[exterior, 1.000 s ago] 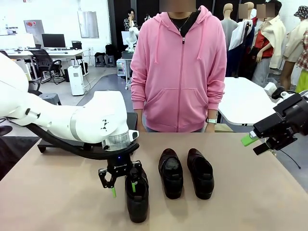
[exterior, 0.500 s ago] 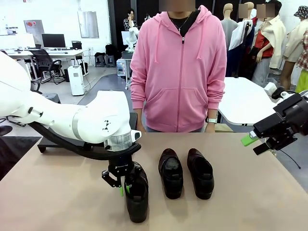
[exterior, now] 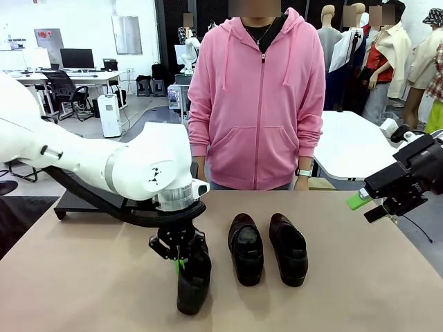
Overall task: Organize the shoes by placing them on the stand.
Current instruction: Place the Shoe from the middle of the table onto the Shoes Stand.
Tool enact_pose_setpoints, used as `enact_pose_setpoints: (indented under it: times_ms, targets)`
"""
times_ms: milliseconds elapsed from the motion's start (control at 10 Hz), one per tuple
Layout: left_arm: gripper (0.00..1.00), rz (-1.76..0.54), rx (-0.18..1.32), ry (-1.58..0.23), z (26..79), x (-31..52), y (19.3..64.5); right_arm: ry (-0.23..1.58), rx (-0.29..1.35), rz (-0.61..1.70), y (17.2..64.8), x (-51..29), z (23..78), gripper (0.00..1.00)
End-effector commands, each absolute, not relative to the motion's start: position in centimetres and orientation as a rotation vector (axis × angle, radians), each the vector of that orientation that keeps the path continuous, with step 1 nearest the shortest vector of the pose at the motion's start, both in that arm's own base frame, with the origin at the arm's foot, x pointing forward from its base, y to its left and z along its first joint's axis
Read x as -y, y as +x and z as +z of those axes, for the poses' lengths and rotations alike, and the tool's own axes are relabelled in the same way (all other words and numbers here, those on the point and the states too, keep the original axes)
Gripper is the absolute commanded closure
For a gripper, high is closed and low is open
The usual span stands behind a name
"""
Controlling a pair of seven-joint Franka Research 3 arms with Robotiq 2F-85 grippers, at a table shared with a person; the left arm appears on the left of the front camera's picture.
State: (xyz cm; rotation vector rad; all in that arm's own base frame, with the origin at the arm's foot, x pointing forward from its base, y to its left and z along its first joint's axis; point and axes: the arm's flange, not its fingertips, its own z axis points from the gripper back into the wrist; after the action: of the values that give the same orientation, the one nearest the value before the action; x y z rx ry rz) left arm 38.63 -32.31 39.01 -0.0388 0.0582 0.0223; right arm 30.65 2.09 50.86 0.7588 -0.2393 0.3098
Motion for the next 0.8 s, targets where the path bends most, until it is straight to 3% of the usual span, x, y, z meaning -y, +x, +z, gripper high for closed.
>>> enact_pose_setpoints:
  times_ms: [0,400,500,600,700]
  targets:
    - [1.00,-0.070,0.141,-0.040,45.1,30.5,35.5,0.772,0.233,0.294,30.5,-2.2,51.2,0.00]
    - [1.00,0.033,0.553,-0.216,50.5,26.4,32.4,0.772,0.233,0.294,30.5,-2.2,51.2,0.00]
    - [1.00,0.155,0.563,-0.247,50.4,25.7,33.2,0.772,0.233,0.294,30.5,-2.2,51.2,0.00]
    - [1.00,-0.005,0.428,-0.140,52.1,28.1,32.5,0.772,0.233,0.294,30.5,-2.2,51.2,0.00]
    - [1.00,-0.005,0.428,-0.140,52.1,28.1,32.5,0.772,0.233,0.294,30.5,-2.2,51.2,0.00]
